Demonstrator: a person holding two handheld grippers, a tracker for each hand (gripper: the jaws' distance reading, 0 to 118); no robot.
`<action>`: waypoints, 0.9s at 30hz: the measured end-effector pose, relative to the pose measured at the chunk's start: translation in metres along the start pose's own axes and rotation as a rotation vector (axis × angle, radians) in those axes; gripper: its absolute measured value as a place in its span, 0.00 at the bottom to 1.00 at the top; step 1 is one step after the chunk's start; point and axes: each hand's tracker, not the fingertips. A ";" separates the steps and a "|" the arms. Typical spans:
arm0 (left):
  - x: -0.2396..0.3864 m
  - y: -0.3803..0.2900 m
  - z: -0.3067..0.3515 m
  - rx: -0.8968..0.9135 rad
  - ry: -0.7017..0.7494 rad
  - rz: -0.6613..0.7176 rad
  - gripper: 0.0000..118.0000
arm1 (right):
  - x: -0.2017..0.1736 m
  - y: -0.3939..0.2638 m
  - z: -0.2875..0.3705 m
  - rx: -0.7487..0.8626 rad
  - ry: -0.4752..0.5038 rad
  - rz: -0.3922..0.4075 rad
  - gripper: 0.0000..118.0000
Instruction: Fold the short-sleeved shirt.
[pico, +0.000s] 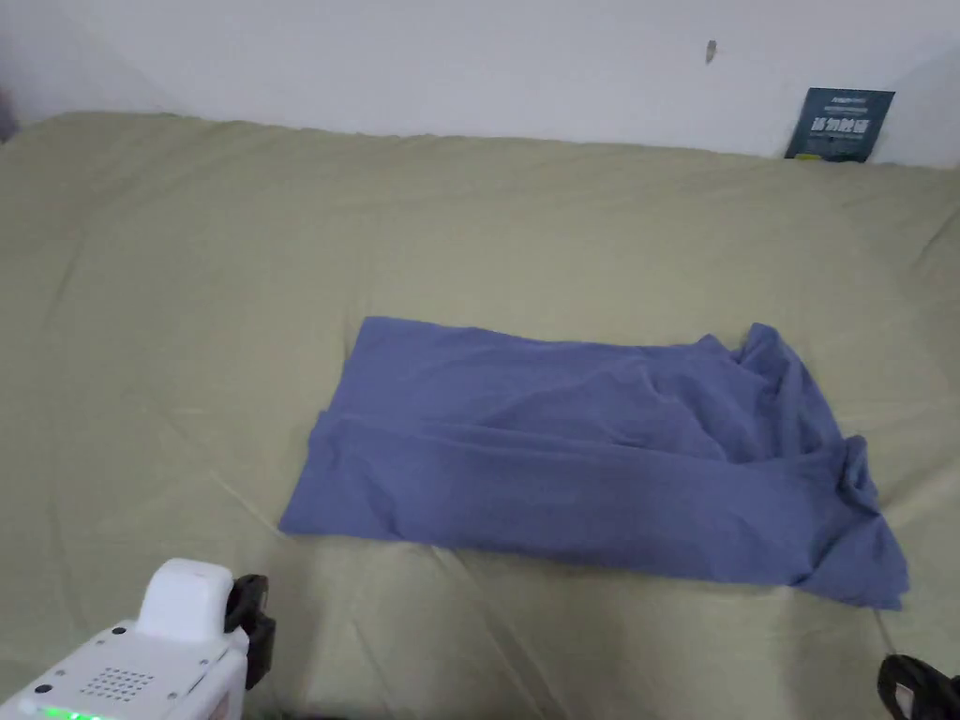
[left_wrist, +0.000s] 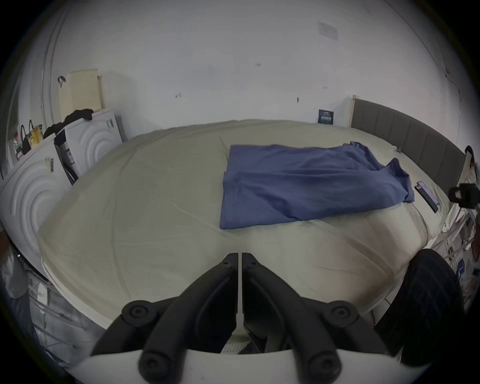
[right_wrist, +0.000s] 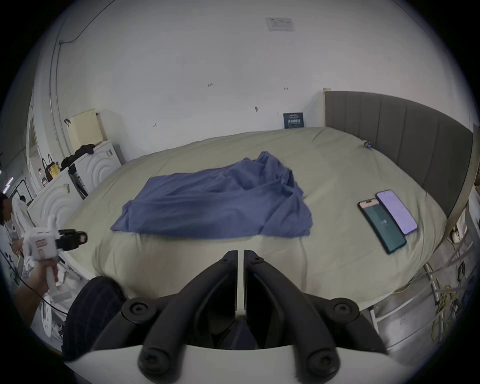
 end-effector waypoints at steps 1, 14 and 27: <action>-0.003 0.003 -0.009 -0.002 0.001 0.002 0.03 | 0.000 -0.002 -0.001 -0.015 0.009 -0.004 0.05; -0.030 0.038 -0.147 -0.178 0.045 -0.114 0.92 | 0.001 0.008 -0.009 -0.073 -0.033 -0.012 0.06; -0.001 0.065 -0.138 -0.172 -0.061 -0.084 0.04 | 0.040 0.030 -0.070 -0.170 -0.128 0.033 0.14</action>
